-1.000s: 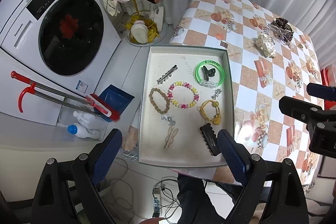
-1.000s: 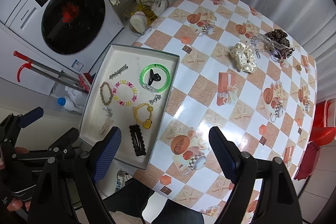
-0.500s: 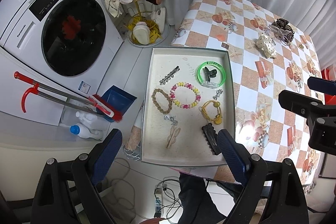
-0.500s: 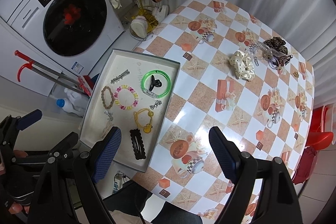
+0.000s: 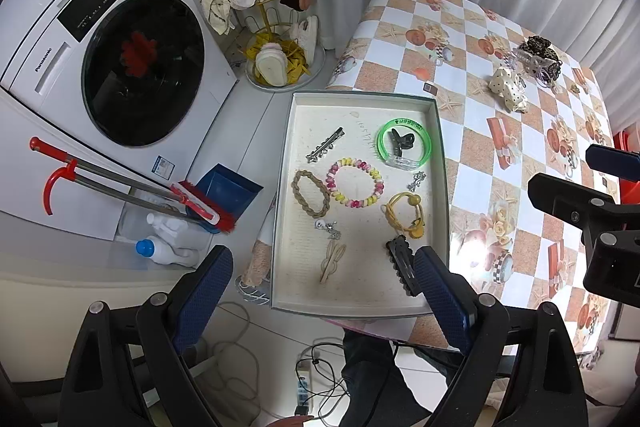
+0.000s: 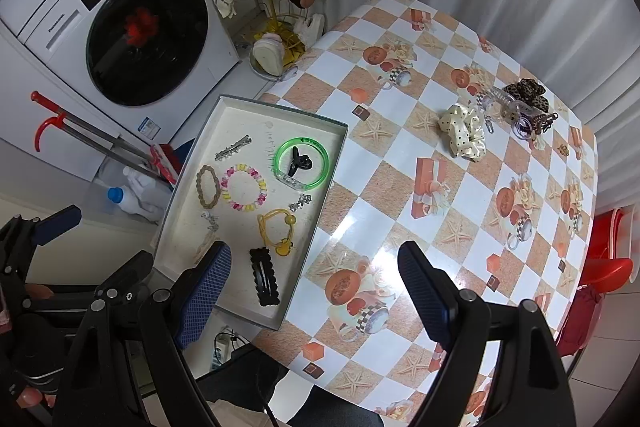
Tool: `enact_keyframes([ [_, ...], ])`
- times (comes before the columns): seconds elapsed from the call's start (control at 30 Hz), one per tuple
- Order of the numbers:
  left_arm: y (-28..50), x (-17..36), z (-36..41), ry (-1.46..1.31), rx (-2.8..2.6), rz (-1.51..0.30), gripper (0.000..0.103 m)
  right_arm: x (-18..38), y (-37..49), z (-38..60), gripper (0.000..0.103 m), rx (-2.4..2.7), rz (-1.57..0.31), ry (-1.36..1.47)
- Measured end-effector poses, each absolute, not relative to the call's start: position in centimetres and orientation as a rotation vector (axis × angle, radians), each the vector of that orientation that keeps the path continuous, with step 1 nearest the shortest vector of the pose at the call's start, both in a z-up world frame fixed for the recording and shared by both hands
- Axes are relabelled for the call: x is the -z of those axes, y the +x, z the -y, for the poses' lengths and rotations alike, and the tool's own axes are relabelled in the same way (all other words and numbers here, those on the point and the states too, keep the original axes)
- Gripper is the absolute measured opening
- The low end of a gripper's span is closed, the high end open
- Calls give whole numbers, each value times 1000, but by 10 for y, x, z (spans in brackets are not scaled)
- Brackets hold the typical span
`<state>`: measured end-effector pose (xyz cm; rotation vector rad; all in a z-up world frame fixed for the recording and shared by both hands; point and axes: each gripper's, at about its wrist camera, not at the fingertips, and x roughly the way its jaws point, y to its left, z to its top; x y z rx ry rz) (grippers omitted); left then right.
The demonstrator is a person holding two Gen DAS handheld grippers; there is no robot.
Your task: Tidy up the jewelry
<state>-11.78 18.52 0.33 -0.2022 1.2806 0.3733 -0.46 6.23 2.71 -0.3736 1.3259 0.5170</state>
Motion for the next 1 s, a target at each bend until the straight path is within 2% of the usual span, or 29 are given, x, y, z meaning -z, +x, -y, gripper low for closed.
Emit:
enact_keyframes([
  [1.0, -120, -5, -186, -199, -378, -1282, 96, -27, -6, -63, 87, -512, -1326, -369],
])
